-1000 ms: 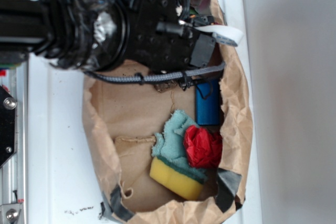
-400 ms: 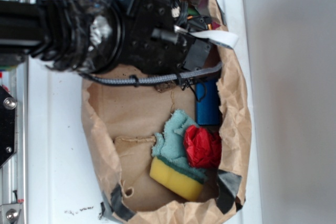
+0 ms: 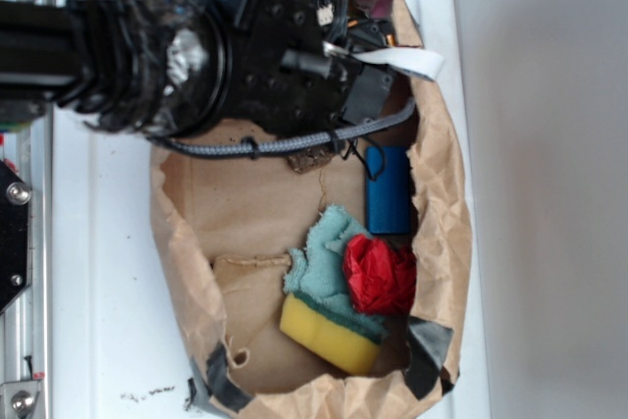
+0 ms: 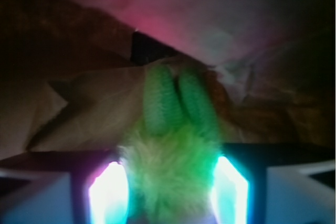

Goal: Grab the green animal.

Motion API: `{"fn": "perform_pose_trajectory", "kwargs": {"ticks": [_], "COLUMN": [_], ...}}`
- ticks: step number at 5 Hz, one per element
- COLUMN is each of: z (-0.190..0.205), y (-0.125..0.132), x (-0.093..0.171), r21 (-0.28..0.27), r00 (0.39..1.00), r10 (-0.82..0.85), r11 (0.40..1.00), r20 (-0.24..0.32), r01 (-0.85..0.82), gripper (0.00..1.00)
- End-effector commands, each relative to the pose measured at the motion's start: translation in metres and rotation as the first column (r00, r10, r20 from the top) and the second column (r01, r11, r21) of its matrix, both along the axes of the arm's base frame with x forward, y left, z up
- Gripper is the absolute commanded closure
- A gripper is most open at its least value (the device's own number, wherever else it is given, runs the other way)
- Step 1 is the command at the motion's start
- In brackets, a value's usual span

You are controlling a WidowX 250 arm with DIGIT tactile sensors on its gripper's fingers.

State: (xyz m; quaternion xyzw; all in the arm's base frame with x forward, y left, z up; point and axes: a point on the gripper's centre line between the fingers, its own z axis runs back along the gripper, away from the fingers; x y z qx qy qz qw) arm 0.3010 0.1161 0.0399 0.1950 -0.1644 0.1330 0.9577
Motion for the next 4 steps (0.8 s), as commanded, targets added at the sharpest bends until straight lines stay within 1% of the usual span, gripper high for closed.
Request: {"fn": "perform_pose_trajectory", "kwargs": {"ticks": [1,2,3,4], "z": [0.007,0.007,0.009,0.032], "y": [0.001,0.002,0.001,-0.006], "x": [0.004,0.004,0.003,0.008], "r21": [0.004,0.003,-0.01,-0.103], "r00": [1.0,0.999,0.999,1.0], "r10": [0.006,0.013,0.012,0.018], "r11": [1.0,1.0,1.0,0.995], "r20": [0.03,0.03,0.033,-0.025], "r01": [-0.006,-0.013,-0.011,-0.02], "gripper": [1.0,1.0,1.0,1.0]}}
